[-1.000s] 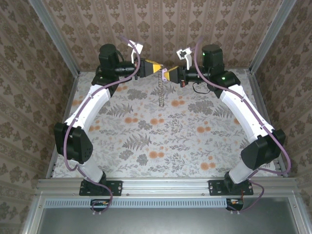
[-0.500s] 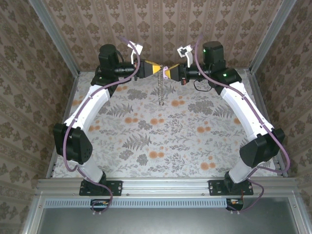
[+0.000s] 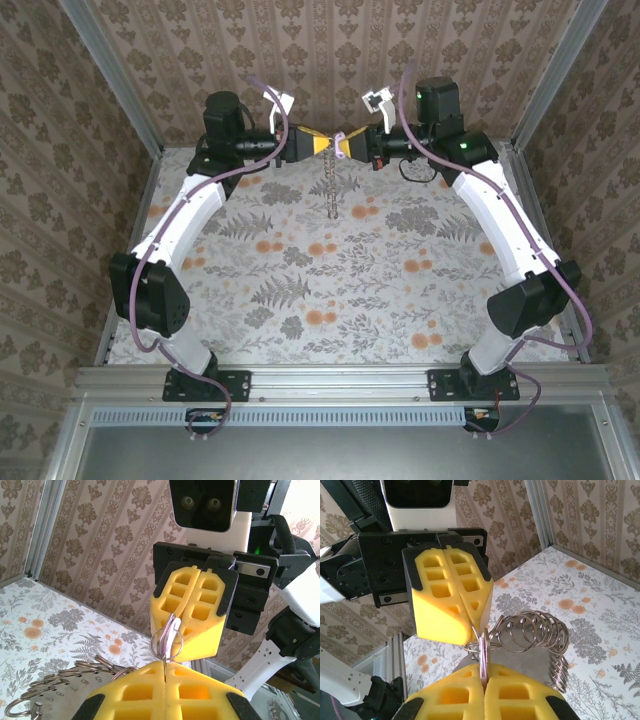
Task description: Put the keys on the keyring
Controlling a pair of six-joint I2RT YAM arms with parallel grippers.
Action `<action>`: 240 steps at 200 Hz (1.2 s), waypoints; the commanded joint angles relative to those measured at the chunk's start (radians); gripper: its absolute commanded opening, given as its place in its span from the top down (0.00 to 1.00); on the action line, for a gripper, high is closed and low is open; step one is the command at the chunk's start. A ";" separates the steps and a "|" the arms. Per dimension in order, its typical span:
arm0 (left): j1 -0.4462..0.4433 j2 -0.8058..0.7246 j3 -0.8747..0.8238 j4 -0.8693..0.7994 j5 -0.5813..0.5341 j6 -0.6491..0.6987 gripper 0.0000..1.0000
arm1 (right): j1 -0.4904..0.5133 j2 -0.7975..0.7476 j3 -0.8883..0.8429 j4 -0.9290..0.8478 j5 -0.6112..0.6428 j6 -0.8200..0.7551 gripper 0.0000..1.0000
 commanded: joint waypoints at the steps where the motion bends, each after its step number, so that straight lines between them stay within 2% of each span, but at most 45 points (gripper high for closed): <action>1: -0.007 -0.043 -0.001 -0.009 0.041 0.035 1.00 | -0.003 0.025 0.052 -0.045 0.012 -0.037 1.00; 102: -0.004 -0.048 -0.008 -0.047 0.048 0.067 1.00 | -0.010 0.054 0.110 -0.055 0.038 -0.024 1.00; 158: 0.004 -0.048 -0.009 -0.056 0.015 0.058 1.00 | -0.011 0.066 0.134 -0.079 0.036 -0.027 1.00; 193: 0.010 -0.050 -0.013 -0.043 -0.012 0.043 0.79 | -0.010 0.079 0.151 -0.101 0.042 -0.036 1.00; 240: 0.024 -0.062 -0.030 -0.017 -0.041 0.025 0.65 | -0.016 0.099 0.155 -0.115 0.050 -0.041 1.00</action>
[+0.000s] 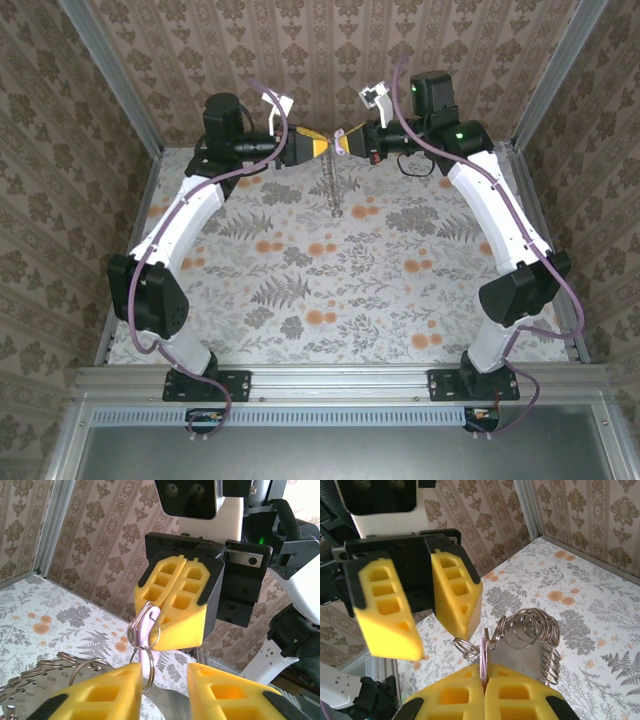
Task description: Put the keys on the keyring
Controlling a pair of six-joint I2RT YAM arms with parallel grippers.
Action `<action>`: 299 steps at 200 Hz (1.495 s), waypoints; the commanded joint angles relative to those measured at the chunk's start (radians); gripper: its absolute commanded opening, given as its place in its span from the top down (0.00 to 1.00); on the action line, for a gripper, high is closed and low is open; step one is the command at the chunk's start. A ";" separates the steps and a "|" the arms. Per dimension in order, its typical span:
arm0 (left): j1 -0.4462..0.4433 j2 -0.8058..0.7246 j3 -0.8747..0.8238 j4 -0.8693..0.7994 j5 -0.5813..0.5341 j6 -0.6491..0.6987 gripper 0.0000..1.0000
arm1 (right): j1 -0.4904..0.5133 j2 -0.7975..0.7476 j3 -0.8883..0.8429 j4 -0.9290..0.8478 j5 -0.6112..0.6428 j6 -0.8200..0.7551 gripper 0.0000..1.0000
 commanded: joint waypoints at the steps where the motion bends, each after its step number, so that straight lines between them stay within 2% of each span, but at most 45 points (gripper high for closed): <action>1: 0.015 -0.050 -0.018 0.022 -0.014 -0.012 0.65 | -0.009 0.019 0.038 -0.014 0.011 -0.018 1.00; 39: 0.047 -0.076 -0.054 0.054 -0.046 -0.036 0.56 | -0.017 0.045 0.038 -0.026 0.029 -0.018 1.00; 86: 0.099 -0.119 -0.120 0.100 -0.102 -0.073 0.52 | -0.018 0.095 0.036 -0.027 0.050 -0.003 1.00; 200: 0.158 -0.182 -0.210 0.114 -0.136 -0.095 0.50 | 0.041 0.234 -0.024 0.112 0.032 0.096 1.00; 299: 0.198 -0.205 -0.238 0.086 -0.142 -0.084 0.50 | 0.065 0.437 0.114 0.196 -0.001 0.176 1.00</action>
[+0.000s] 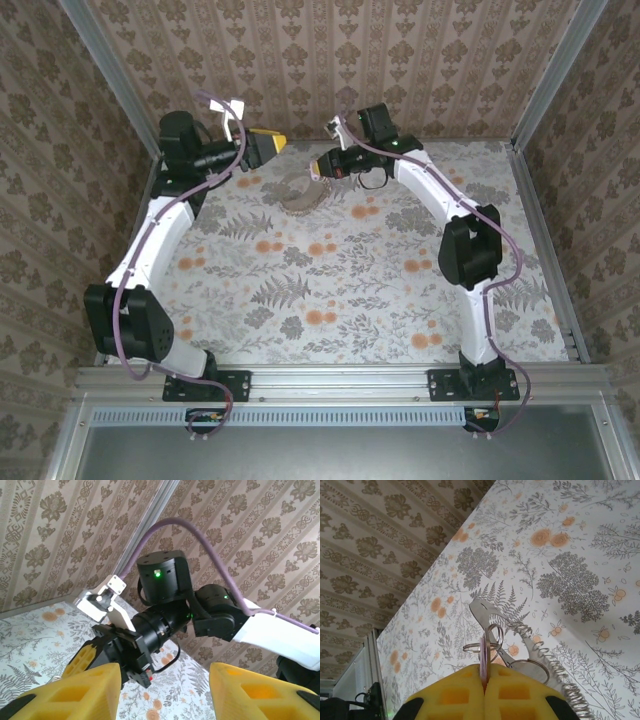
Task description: Put the keys on the keyring
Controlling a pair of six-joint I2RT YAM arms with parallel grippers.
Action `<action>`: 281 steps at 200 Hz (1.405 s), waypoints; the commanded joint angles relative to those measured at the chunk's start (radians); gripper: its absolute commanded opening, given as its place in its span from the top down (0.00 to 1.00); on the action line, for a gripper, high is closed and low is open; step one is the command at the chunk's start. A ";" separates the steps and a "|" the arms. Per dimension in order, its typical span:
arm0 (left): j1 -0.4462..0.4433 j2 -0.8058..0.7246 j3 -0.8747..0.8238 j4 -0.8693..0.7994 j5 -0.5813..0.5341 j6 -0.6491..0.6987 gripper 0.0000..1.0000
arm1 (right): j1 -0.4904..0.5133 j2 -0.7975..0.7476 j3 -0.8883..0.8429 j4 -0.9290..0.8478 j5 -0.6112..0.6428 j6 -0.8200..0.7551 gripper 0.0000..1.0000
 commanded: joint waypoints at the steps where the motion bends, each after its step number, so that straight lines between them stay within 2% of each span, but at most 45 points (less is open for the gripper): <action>1: 0.013 -0.026 -0.011 0.000 0.001 0.001 0.50 | 0.004 0.036 0.076 0.043 -0.033 0.027 1.00; 31: 0.021 -0.017 -0.008 0.000 0.003 0.000 0.50 | 0.004 0.087 0.138 0.024 -0.036 0.029 1.00; 60: 0.026 -0.009 -0.008 0.004 0.005 0.000 0.50 | 0.005 0.096 0.118 0.028 -0.051 0.032 1.00; 171: 0.012 -0.001 -0.055 0.064 -0.008 -0.038 0.50 | 0.023 -0.080 -0.354 0.238 -0.053 0.060 1.00; 281: -0.012 0.014 -0.060 0.061 -0.015 -0.034 0.50 | 0.065 -0.114 -0.632 0.303 -0.063 0.072 1.00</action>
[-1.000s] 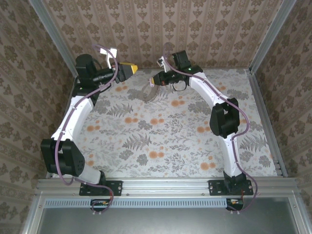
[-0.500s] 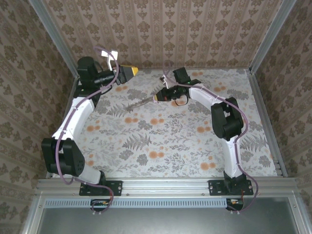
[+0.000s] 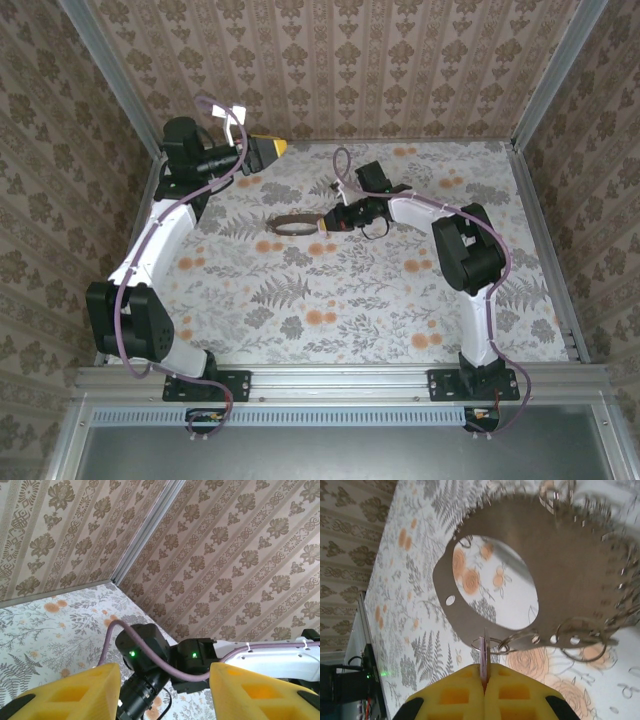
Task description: Put the keys on the keyring
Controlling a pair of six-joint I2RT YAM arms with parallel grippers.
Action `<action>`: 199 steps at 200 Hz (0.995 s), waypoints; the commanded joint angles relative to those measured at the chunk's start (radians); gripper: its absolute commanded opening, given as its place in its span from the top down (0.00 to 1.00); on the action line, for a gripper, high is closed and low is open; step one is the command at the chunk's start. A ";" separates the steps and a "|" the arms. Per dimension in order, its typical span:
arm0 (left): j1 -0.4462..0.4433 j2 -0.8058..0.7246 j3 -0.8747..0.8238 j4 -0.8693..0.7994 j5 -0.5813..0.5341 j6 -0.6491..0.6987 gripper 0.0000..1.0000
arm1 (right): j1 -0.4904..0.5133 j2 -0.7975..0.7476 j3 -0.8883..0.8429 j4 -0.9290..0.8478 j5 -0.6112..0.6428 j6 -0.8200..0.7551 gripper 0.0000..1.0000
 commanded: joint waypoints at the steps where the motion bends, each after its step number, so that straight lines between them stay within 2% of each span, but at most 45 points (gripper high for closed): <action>1: -0.008 0.013 -0.007 0.027 -0.004 -0.011 0.49 | 0.022 -0.043 -0.045 0.029 -0.031 0.005 1.00; 56: -0.015 0.018 -0.008 0.022 -0.007 -0.010 0.50 | 0.060 -0.049 -0.149 0.037 -0.039 0.006 1.00; 82: -0.018 0.018 -0.009 0.022 -0.009 -0.009 0.50 | 0.075 -0.075 -0.196 0.045 -0.041 0.005 0.76; 97: -0.020 0.016 -0.012 0.022 -0.011 -0.010 0.50 | 0.077 -0.103 -0.228 0.053 -0.045 0.004 0.68; 169: -0.021 -0.009 -0.023 0.000 -0.025 0.005 0.47 | 0.077 -0.352 -0.392 0.075 -0.028 0.011 0.58; 199: -0.017 -0.040 -0.037 -0.023 -0.049 0.024 0.37 | 0.039 -0.454 -0.405 0.060 0.008 0.007 0.46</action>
